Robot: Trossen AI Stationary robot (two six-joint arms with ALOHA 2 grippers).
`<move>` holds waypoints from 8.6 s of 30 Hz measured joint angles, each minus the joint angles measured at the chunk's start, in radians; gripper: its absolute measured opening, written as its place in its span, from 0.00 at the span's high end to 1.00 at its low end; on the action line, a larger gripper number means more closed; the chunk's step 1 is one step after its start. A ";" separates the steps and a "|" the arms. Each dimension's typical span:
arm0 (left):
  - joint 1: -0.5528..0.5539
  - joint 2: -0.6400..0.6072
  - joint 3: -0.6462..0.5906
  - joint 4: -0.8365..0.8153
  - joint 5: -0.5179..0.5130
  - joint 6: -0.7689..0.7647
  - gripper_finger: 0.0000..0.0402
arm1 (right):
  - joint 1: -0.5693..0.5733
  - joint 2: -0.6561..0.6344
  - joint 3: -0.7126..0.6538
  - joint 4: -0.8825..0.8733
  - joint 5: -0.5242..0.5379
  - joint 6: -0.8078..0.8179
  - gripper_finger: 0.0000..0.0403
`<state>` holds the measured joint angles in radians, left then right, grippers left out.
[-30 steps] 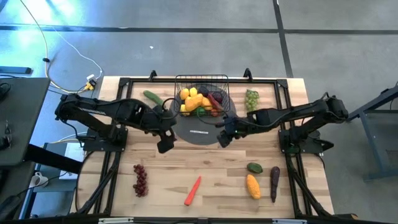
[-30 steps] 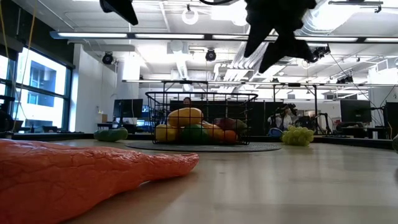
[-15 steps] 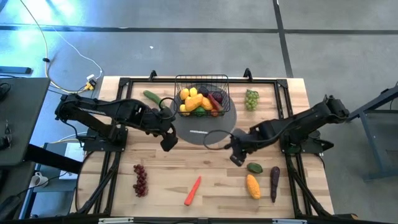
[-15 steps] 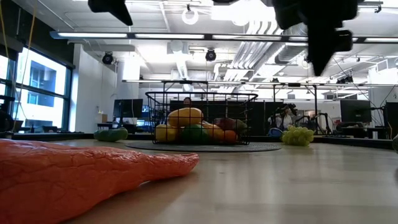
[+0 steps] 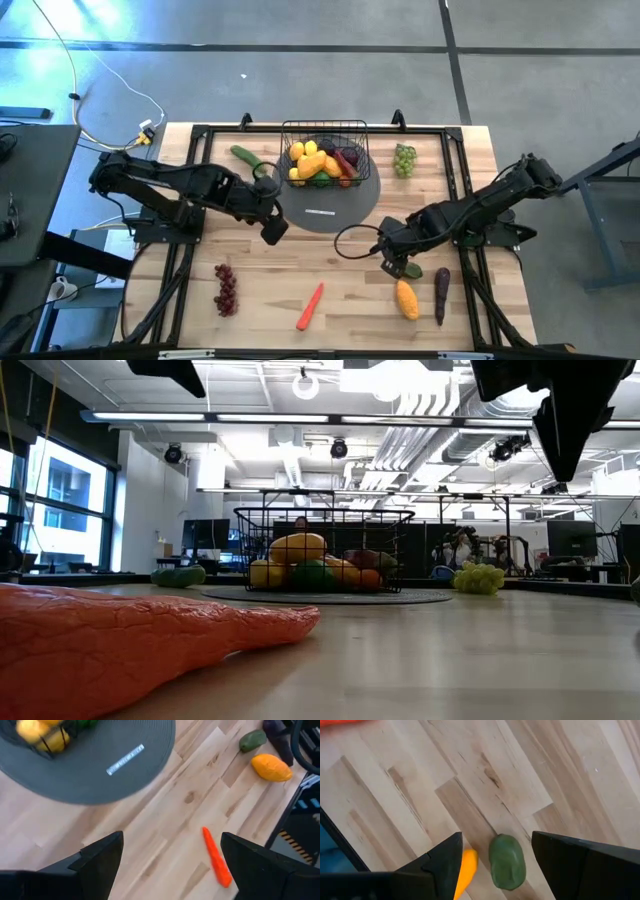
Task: Build produce basket
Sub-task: Put the orange carrot into the basket, then adjust the basket on the table
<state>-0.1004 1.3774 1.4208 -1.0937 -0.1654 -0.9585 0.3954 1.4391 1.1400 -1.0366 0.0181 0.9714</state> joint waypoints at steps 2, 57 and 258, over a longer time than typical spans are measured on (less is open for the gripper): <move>-0.022 0.015 -0.001 0.011 -0.001 -0.069 0.19 | -0.002 0.000 0.000 0.001 0.001 -0.002 0.45; -0.332 0.675 0.000 0.536 0.008 -0.415 0.19 | -0.055 0.001 -0.010 0.019 0.123 -0.052 0.45; 0.465 0.456 0.011 0.230 -0.162 1.328 0.58 | -0.172 0.001 -0.010 0.092 0.307 0.443 0.45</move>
<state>0.3642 1.8335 1.4322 -0.8641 -0.3277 0.3698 0.2237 1.4403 1.1301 -0.9447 0.3255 1.4146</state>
